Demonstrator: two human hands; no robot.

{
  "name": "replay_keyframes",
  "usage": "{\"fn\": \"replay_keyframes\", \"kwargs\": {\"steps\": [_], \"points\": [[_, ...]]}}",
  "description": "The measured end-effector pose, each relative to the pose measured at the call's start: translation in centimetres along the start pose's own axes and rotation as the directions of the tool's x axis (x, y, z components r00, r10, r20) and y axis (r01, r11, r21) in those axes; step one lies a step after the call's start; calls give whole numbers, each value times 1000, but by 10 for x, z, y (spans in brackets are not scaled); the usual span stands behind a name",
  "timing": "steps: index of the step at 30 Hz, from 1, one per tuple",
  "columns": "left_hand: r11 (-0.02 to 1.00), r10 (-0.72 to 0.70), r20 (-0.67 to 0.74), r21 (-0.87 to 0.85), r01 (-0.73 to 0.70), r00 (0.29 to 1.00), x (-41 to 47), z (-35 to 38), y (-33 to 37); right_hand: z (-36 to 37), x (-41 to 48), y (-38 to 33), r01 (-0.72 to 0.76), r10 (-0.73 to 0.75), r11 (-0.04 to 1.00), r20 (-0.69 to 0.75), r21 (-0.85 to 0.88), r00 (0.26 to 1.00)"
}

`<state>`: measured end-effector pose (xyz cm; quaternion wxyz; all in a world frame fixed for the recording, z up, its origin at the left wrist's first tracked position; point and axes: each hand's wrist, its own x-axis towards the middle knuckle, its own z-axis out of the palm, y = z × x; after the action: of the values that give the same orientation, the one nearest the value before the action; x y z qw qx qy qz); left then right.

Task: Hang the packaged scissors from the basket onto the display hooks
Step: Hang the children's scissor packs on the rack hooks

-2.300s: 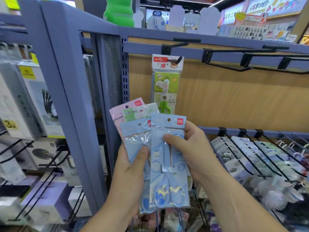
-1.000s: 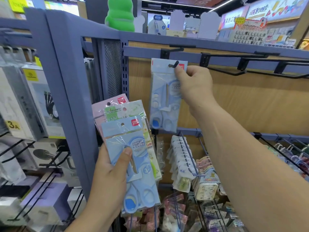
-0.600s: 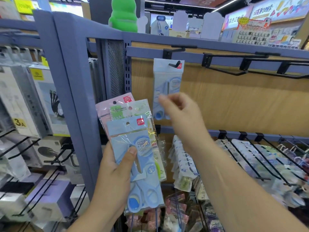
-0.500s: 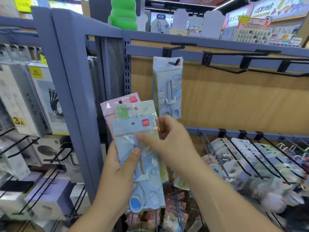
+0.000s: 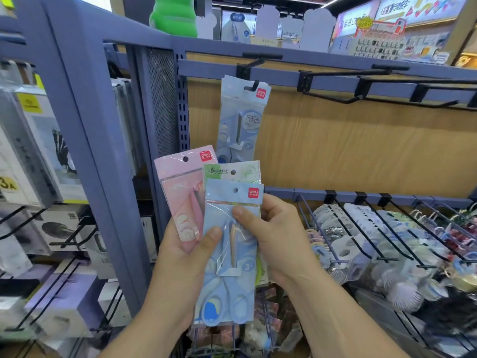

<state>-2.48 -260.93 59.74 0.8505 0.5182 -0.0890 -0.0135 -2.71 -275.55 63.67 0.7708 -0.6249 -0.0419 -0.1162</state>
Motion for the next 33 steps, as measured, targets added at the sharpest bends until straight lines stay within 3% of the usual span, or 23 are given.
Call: {"fn": "replay_keyframes", "kwargs": {"steps": [3,7,13,23,29,33], "points": [[1000,-11,11,-4,11,1000,-2,0,1,-1,0,3,-2,4,999,-58,35,998],[1000,11,-8,22,-11,1000,-1,-1,3,-2,-1,7,-20,21,997,-13,69,1000],[999,35,-57,28,-34,998,-1,-2,5,0,-1,15,-46,46,999,46,18,998],[989,136,-147,76,-126,980,5,-3,7,-10,18,-13,7,-17,982,-50,-189,999],[964,230,-168,173,-200,959,11,-10,14,-5,42,-64,226,-261,926,-80,-303,962],[966,235,-165,146,-212,958,14,-11,15,4,60,-93,356,-414,860,-93,-365,905]]}}
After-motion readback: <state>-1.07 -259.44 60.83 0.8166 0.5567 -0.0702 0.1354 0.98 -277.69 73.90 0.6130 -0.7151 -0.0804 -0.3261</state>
